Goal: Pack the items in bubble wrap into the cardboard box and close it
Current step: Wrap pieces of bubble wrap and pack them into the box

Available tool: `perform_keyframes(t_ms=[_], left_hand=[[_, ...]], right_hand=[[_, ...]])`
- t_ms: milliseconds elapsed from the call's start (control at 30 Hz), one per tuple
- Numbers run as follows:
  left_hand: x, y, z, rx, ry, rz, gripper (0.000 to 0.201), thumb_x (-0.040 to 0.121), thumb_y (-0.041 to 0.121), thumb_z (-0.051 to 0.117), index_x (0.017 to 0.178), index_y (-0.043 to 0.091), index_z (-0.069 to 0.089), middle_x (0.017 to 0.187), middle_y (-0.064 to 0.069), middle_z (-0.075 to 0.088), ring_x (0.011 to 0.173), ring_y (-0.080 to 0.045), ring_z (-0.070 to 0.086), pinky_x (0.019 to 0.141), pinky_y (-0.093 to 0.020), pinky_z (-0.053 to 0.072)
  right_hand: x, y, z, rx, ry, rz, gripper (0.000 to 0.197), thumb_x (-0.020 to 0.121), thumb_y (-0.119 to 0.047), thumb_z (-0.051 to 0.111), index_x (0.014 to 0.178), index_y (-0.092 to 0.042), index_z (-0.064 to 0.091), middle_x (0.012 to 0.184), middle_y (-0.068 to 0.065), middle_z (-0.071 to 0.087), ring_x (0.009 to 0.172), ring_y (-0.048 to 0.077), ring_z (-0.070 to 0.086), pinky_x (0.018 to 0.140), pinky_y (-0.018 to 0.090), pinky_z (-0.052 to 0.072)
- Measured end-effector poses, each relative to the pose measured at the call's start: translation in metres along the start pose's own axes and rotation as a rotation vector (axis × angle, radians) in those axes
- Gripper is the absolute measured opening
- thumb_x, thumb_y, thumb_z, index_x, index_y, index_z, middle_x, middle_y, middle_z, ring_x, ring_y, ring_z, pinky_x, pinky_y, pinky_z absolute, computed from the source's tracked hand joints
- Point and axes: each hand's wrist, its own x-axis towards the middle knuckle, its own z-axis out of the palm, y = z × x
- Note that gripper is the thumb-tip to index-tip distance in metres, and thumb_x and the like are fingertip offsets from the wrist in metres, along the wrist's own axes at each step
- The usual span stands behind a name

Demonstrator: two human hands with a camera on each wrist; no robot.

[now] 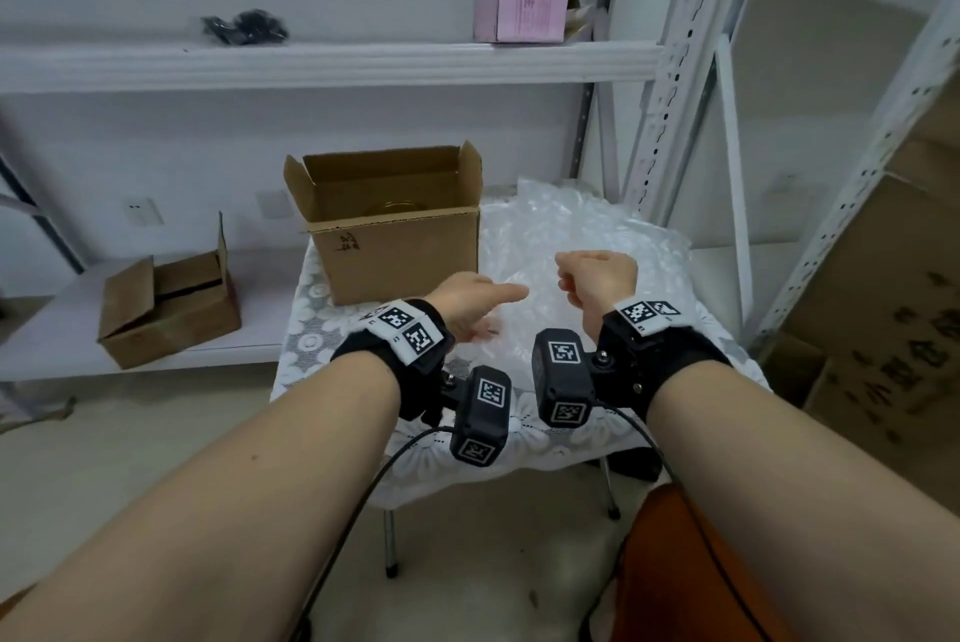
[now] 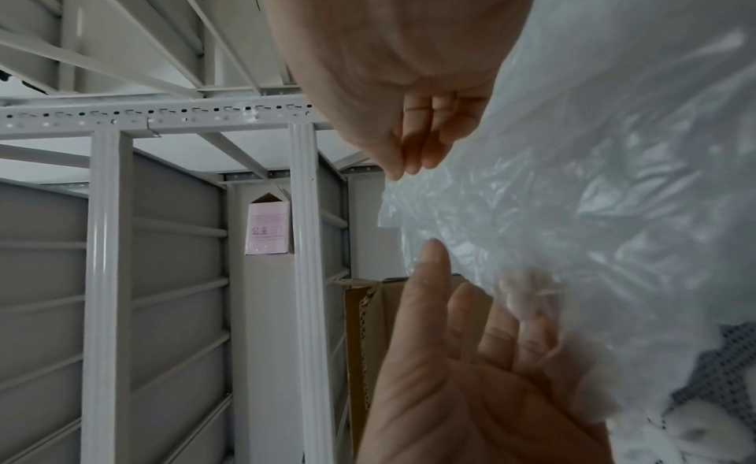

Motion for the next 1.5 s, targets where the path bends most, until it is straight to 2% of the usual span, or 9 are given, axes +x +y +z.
perform_keyframes(t_ms=[200,433,667,767,900,967,1100,1300,1500], left_hand=[[0.007,-0.008,0.005,0.036,0.081,0.001,0.019,0.084,0.019,0.07,0.094,0.004,0.066,0.074,-0.004,0.058,0.059,-0.012,0.05,0.054,-0.02,0.043],[0.003,0.009,0.004,0.036,0.185,0.265,0.028,0.084,-0.005,0.059,0.065,0.016,0.055,0.077,-0.001,0.057,0.072,-0.011,0.053,0.066,-0.02,0.046],[-0.007,0.014,-0.003,-0.032,0.144,0.297,0.018,0.089,0.016,0.052,0.071,0.016,0.055,0.075,0.002,0.051,0.071,-0.014,0.047,0.061,-0.026,0.036],[-0.008,0.011,-0.007,-0.033,0.117,0.187,0.037,0.086,0.044,0.06,0.106,0.014,0.057,0.091,0.0,0.057,0.078,-0.015,0.053,0.067,-0.028,0.042],[-0.006,0.001,-0.009,0.2,0.164,0.229,0.006,0.083,0.007,0.06,0.089,0.007,0.062,0.085,-0.005,0.056,0.07,-0.016,0.053,0.059,-0.022,0.044],[-0.004,-0.004,-0.01,0.295,0.198,0.278,0.022,0.084,-0.004,0.054,0.092,0.012,0.067,0.099,-0.001,0.058,0.09,-0.017,0.057,0.07,-0.024,0.047],[-0.006,-0.01,-0.016,0.4,0.33,0.371,0.043,0.084,-0.009,0.044,0.063,0.026,0.059,0.108,-0.002,0.065,0.105,-0.021,0.058,0.083,-0.029,0.047],[-0.018,-0.013,-0.025,0.444,0.406,0.542,0.043,0.068,-0.015,0.037,0.047,0.021,0.05,0.082,0.008,0.06,0.1,-0.018,0.06,0.103,-0.038,0.038],[-0.022,-0.019,-0.036,0.173,0.448,0.496,0.044,0.071,-0.019,0.035,0.048,0.015,0.047,0.087,0.005,0.066,0.093,-0.011,0.06,0.092,-0.031,0.042]], right_hand=[[0.009,0.01,-0.006,-0.059,0.06,0.037,0.014,0.083,0.005,0.052,0.085,-0.007,0.06,0.069,0.004,0.049,0.058,0.017,0.044,0.05,0.023,0.037],[0.007,0.013,0.003,-0.262,0.046,-0.041,0.037,0.085,-0.007,0.051,0.123,-0.006,0.049,0.107,0.006,0.05,0.098,0.025,0.052,0.088,0.036,0.047],[-0.007,0.017,0.021,-0.444,-0.085,-0.125,0.05,0.088,-0.017,0.051,0.136,-0.01,0.038,0.139,0.012,0.043,0.128,0.029,0.041,0.106,0.045,0.038],[-0.012,0.021,0.027,-0.449,-0.163,-0.119,0.05,0.089,-0.017,0.054,0.136,-0.009,0.039,0.136,0.012,0.046,0.123,0.027,0.047,0.104,0.042,0.041],[-0.018,0.023,0.03,-0.389,-0.295,-0.032,0.046,0.088,-0.004,0.051,0.133,-0.007,0.04,0.123,0.019,0.054,0.106,0.031,0.059,0.086,0.039,0.051],[-0.02,0.023,0.03,-0.334,-0.315,0.011,0.046,0.088,0.001,0.047,0.133,-0.005,0.039,0.116,0.023,0.058,0.093,0.032,0.062,0.08,0.041,0.054],[-0.023,0.018,0.028,-0.209,-0.299,0.058,0.032,0.094,-0.014,0.048,0.123,-0.001,0.044,0.095,0.015,0.06,0.071,0.025,0.06,0.06,0.031,0.053],[-0.026,0.006,0.032,0.027,-0.078,0.008,0.053,0.096,-0.057,0.032,0.108,-0.009,0.049,0.094,0.012,0.06,0.076,0.022,0.06,0.067,0.034,0.055],[-0.029,-0.004,0.042,0.038,-0.049,-0.112,0.043,0.093,-0.055,0.041,0.11,-0.016,0.043,0.094,0.002,0.053,0.09,0.02,0.057,0.072,0.034,0.053]])
